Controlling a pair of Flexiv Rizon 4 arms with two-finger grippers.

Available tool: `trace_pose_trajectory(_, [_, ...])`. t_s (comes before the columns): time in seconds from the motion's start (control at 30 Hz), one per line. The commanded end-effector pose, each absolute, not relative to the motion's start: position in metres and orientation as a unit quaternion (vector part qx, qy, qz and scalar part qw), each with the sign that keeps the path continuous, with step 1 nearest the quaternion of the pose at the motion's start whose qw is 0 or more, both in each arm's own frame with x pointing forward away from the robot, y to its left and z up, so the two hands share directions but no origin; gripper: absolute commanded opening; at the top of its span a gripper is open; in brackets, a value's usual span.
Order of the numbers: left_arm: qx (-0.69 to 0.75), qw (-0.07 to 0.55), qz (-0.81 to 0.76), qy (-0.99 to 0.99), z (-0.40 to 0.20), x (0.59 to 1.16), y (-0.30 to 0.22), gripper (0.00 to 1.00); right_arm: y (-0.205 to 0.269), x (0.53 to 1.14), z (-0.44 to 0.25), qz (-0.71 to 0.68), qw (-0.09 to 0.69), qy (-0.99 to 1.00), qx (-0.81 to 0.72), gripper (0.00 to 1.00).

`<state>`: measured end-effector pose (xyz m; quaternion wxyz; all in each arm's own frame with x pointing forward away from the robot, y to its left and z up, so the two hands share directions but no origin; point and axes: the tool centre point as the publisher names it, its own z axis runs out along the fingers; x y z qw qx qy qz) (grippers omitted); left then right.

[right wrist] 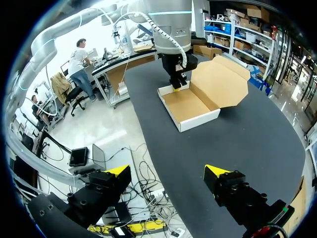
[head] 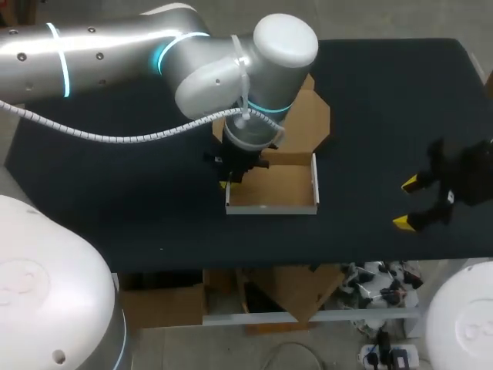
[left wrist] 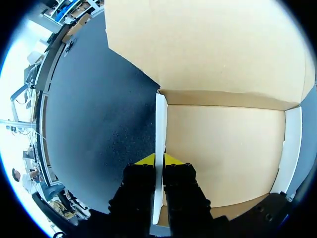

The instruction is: Assemble the packaging by folding the flat box into shape, placing the metal phone stand inside, and closing the box properly

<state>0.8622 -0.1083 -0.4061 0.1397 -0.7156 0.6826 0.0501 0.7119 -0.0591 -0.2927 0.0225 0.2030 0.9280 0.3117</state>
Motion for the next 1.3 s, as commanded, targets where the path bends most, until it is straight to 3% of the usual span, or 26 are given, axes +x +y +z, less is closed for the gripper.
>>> trace_pose_trajectory(0.03, [-0.715, 0.165, 0.076, 0.675, -0.413, 0.867, -0.107, 0.0, -0.055, 0.707, -0.294, 0.302, 0.054, 0.928, 0.213, 1.0])
trace_pose_trajectory(0.47, [-0.725, 0.157, 0.064, 0.668, -0.412, 0.868, -0.096, 0.0, -0.052, 0.71, -0.294, 0.3, 0.054, 0.928, 0.212, 1.0])
trace_pose_trajectory(0.97, [-0.712, 0.088, -0.006, 0.696, -0.411, 0.859, -0.1, 0.0, -0.051, 0.712, -0.295, 0.3, 0.05, 0.928, 0.215, 1.0])
trace_pose_trajectory(1.07, [-0.708, 0.079, -0.021, 0.702, -0.409, 0.856, -0.101, 0.37, -0.052, 0.713, -0.295, 0.3, 0.049, 0.928, 0.215, 1.0])
trace_pose_trajectory(1.1, [-0.707, 0.078, -0.025, 0.703, -0.408, 0.856, -0.101, 0.43, -0.052, 0.713, -0.296, 0.3, 0.048, 0.928, 0.216, 1.0])
trace_pose_trajectory(1.3, [-0.695, 0.065, -0.061, 0.713, -0.4, 0.851, -0.103, 0.56, -0.053, 0.713, -0.296, 0.301, 0.047, 0.927, 0.217, 1.0])
